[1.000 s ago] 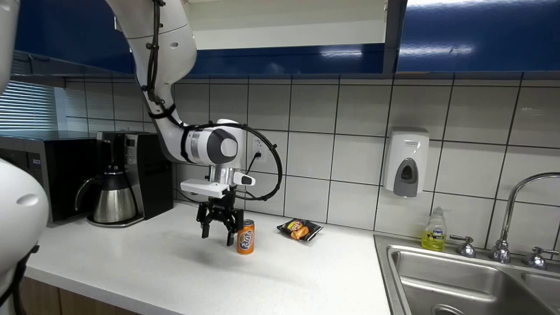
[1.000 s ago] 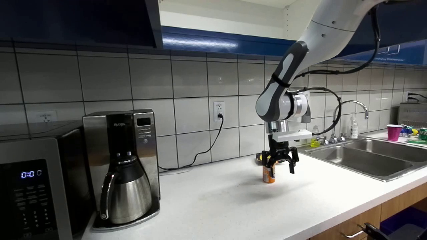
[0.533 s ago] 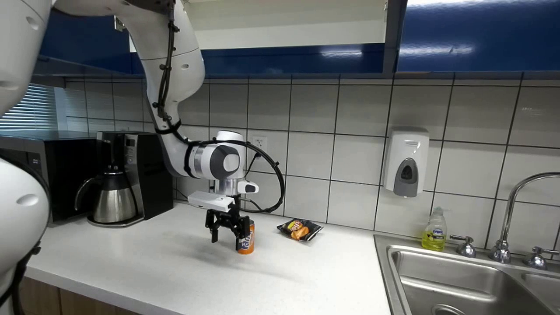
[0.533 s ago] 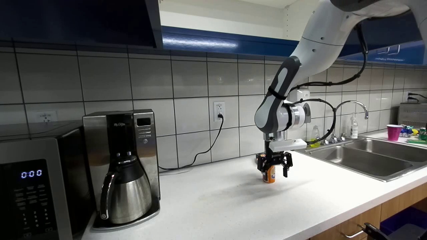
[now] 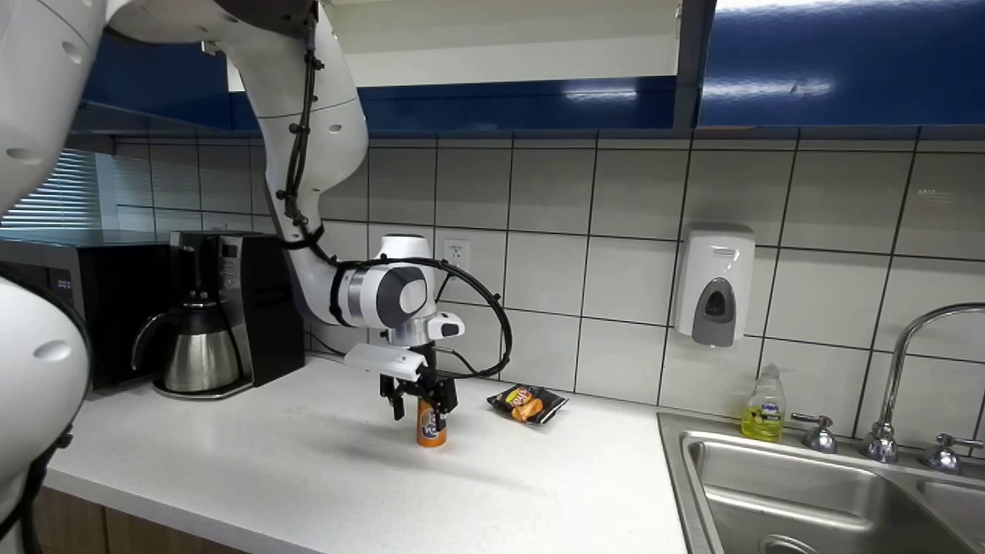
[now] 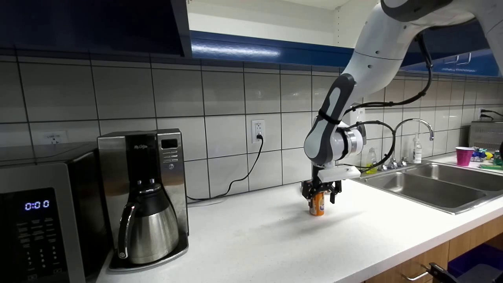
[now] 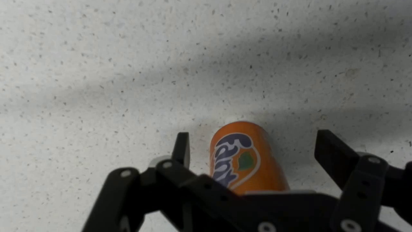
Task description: Put the can in the top cabinet
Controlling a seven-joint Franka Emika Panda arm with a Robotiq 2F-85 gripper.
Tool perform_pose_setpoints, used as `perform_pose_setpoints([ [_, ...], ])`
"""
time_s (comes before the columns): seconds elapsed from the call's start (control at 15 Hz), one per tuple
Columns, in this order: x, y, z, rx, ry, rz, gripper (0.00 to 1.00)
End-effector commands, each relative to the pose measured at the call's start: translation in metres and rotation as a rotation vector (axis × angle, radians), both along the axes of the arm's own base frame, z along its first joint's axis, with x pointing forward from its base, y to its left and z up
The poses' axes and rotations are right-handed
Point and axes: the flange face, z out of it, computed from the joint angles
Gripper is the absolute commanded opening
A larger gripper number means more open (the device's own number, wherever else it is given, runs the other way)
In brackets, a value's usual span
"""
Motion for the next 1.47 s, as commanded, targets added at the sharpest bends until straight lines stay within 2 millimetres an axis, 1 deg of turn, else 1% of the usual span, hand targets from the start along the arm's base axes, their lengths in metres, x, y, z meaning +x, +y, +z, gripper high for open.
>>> perform_pose_setpoints([
  [0.0, 0.0003, 0.0005, -0.0006, -0.018, -0.045, -0.004, 1.00],
  [0.53, 0.0028, 0.0015, -0.0044, -0.040, -0.121, 0.001, 1.00],
  [1.13, 0.0072, 0.0048, -0.0070, -0.058, -0.158, -0.007, 1.00],
  [1.2, 0.0074, 0.0055, -0.0074, -0.061, -0.159, -0.004, 0.98],
  [1.27, 0.0078, 0.0062, -0.0078, -0.061, -0.160, -0.007, 0.74],
  [1.33, 0.0082, 0.0070, -0.0082, -0.063, -0.163, -0.005, 0.74],
  [1.4, 0.0083, 0.0077, -0.0086, -0.064, -0.164, -0.003, 0.67],
])
